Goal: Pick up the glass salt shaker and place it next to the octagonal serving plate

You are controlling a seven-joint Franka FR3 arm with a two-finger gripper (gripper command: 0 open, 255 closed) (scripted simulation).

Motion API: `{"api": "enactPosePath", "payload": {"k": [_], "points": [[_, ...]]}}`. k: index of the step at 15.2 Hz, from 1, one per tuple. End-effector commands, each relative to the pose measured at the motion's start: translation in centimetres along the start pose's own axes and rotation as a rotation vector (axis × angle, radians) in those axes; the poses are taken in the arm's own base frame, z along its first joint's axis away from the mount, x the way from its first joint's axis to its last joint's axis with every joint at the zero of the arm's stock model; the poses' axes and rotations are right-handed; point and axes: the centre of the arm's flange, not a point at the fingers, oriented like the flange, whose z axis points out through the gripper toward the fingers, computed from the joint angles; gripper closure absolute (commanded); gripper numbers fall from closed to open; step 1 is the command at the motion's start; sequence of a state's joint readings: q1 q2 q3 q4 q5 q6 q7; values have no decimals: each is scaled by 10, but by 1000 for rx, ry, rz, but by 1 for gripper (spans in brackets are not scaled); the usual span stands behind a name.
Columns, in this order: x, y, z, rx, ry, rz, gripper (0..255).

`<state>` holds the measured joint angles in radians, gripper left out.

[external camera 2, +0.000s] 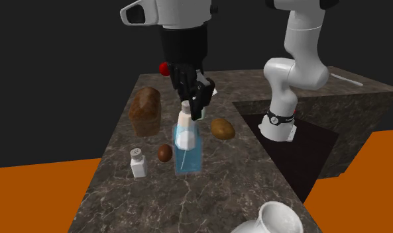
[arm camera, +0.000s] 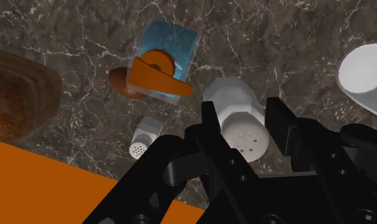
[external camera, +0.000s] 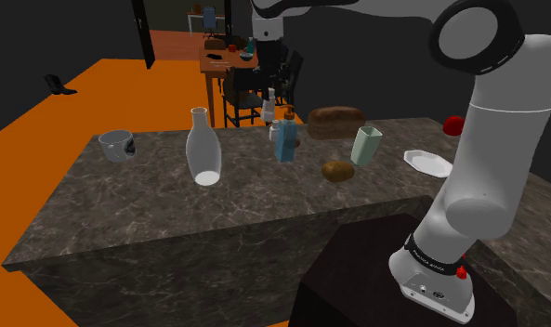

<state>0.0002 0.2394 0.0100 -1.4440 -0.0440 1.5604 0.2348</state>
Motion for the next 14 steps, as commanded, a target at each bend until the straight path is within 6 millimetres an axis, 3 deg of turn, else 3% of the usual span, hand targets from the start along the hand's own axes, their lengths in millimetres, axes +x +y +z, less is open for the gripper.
{"api": "enactPosePath", "payload": {"k": [1,14], "points": [[-12,26,2,0,0,-1,255],[-76,184,19,0,0,-1,255]]}}
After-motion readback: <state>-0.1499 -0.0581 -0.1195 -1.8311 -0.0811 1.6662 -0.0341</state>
